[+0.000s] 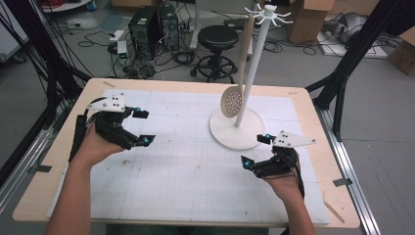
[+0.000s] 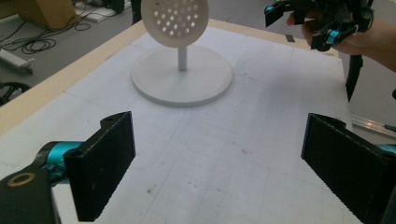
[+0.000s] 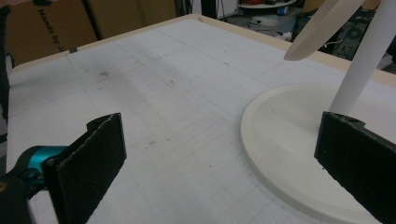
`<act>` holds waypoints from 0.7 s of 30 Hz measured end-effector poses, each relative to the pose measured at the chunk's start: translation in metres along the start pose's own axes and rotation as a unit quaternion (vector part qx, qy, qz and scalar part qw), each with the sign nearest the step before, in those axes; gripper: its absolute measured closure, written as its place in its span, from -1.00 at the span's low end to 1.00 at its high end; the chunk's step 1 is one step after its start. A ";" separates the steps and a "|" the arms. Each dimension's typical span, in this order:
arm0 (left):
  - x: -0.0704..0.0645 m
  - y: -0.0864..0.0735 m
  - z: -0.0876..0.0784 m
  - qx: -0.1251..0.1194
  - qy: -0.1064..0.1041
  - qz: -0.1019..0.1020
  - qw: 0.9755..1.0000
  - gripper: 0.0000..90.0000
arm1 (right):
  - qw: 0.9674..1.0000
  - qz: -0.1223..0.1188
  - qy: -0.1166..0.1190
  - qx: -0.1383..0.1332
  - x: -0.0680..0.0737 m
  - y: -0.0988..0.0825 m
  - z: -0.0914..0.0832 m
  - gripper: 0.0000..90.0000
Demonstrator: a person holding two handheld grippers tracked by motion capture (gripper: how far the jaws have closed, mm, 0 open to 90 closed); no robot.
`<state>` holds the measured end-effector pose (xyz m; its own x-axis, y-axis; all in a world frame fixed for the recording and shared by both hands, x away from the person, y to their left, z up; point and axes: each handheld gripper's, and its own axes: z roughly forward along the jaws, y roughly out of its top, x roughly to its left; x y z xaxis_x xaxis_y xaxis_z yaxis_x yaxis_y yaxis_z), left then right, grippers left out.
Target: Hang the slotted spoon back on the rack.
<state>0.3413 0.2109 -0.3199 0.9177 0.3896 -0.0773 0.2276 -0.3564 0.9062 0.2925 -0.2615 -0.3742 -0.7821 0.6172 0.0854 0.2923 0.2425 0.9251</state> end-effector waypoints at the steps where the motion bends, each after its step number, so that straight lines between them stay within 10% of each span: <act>1: 0.000 -0.006 -0.002 -0.001 0.002 -0.006 1.000 -0.82 | 1.000 0.000 0.000 -0.002 0.000 0.000 0.001 -0.99; 10: -0.011 -0.040 -0.012 -0.050 0.007 -0.017 0.999 -0.96 | 1.000 0.004 0.007 0.008 0.000 -0.004 0.005 -0.99; 21: -0.026 -0.046 -0.013 -0.052 -0.009 -0.005 0.999 -0.96 | 1.000 -0.001 0.004 0.012 0.001 -0.005 0.005 -0.99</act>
<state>0.3025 0.2280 -0.3541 0.9214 0.3772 -0.0935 0.2031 -0.2622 0.9434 0.2930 -0.2584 -0.3808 -0.7872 0.6106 0.0865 0.3041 0.2623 0.9158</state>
